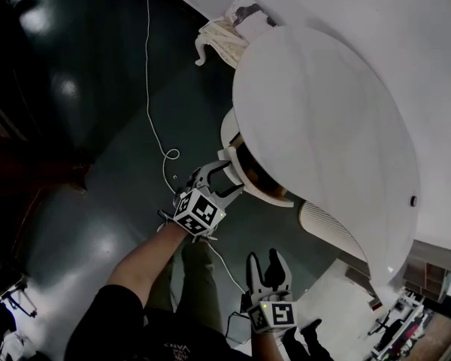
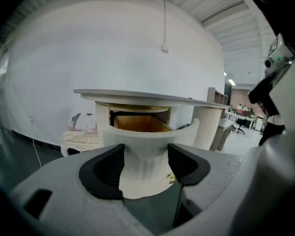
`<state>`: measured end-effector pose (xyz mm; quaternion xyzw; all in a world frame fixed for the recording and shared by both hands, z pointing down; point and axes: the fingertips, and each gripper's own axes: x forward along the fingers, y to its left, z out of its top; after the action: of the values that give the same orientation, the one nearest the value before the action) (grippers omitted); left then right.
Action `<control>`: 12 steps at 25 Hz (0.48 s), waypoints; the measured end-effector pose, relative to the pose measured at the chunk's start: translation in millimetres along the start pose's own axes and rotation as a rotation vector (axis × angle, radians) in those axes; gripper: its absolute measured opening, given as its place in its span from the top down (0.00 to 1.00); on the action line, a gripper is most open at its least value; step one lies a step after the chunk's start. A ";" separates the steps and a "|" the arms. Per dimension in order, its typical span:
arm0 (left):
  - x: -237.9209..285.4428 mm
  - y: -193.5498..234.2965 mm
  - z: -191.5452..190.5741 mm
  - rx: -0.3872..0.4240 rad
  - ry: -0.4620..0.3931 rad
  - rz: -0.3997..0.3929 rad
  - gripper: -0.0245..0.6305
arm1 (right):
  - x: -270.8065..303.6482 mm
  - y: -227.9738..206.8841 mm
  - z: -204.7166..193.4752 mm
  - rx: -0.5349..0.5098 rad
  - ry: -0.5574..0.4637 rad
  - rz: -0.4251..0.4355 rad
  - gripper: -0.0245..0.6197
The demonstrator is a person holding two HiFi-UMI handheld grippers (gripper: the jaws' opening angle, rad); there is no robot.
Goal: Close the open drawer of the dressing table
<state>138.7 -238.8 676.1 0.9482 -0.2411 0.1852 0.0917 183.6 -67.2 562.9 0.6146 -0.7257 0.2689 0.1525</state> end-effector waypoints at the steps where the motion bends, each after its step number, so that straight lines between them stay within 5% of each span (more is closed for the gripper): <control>1: 1.8 1.1 1.3 0.004 -0.010 -0.002 0.55 | 1.6 -1.0 -1.2 0.000 0.009 0.002 0.62; 12: 25.5 13.4 14.9 -0.024 -0.064 -0.002 0.55 | 19.0 -10.2 6.2 -0.020 0.035 0.032 0.62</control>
<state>157.5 -265.1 673.6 0.9528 -0.2452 0.1517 0.0955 190.5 -87.2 570.5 0.5966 -0.7354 0.2747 0.1670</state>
